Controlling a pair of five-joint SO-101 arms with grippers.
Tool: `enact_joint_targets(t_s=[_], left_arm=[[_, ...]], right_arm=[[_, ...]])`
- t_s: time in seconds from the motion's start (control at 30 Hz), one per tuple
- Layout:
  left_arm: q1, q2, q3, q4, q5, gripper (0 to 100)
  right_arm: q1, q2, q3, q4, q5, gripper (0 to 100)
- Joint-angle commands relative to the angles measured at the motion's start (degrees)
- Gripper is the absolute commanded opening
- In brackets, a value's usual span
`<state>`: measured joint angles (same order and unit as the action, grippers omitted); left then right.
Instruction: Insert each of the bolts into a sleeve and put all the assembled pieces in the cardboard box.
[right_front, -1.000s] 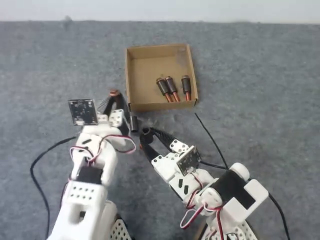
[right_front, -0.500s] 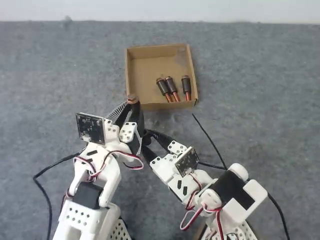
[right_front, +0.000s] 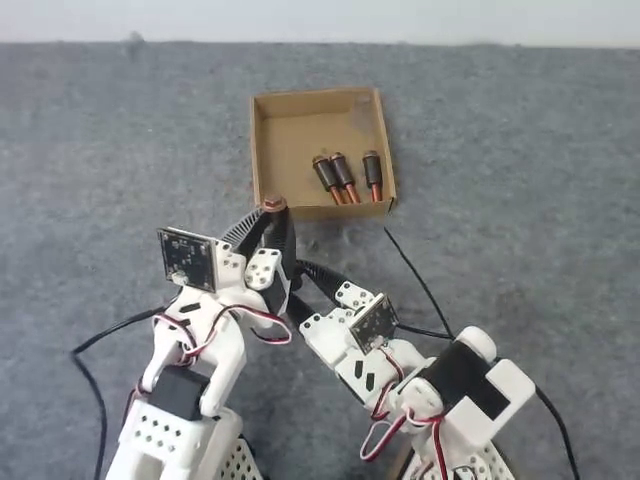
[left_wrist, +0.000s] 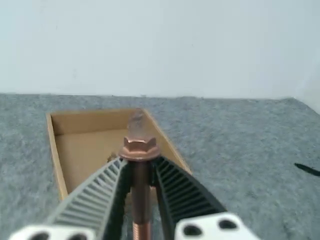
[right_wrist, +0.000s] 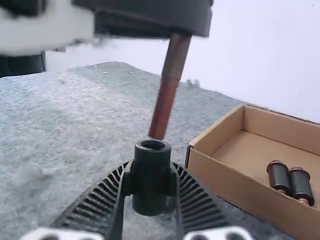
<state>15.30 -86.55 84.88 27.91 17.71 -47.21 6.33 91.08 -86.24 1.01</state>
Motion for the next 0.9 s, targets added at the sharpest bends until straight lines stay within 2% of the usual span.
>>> enact_joint_targets(t_s=[0.0, 0.63, 0.87], left_arm=[[0.79, -1.85, 0.92, -0.26, 0.53, 1], [1.67, -1.93, 3.56, -0.09, 0.53, 1], [2.20, -1.93, 5.05, 0.88, 0.53, 1]], right_arm=[[0.04, -0.57, -1.67, 0.22, -0.53, 0.6], [1.71, -0.75, -1.58, 0.13, -0.18, 0.6], [4.88, -0.84, -2.46, -0.31, -0.35, 0.6]])
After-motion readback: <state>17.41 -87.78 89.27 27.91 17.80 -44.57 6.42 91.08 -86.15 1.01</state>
